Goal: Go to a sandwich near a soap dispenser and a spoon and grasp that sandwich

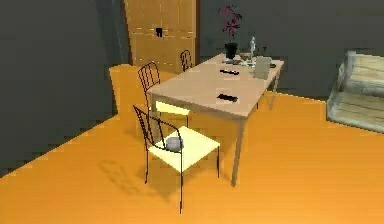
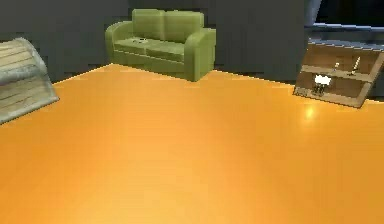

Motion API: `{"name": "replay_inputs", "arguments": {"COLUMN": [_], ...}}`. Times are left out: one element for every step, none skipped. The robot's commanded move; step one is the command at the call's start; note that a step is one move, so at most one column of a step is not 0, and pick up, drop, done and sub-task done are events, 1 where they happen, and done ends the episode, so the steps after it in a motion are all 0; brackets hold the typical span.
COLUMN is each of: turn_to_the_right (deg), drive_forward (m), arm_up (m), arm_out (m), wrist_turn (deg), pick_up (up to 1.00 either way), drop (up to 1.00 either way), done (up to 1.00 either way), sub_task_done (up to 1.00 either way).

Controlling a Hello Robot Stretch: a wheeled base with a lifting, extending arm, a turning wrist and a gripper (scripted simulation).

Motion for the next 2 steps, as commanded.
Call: {"name": "replay_inputs", "arguments": {"turn_to_the_right": [-45.0, -33.0], "drive_forward": [0.00, 0.00], "arm_up": [0.00, 0.00], "arm_out": [0.00, 0.00], "wrist_turn": [0.0, 0.0], "pick_up": [0.00, 0.00], "drop": [0.00, 0.00], "done": [0.00, 0.00], "sub_task_done": [0.00, 0.00]}}
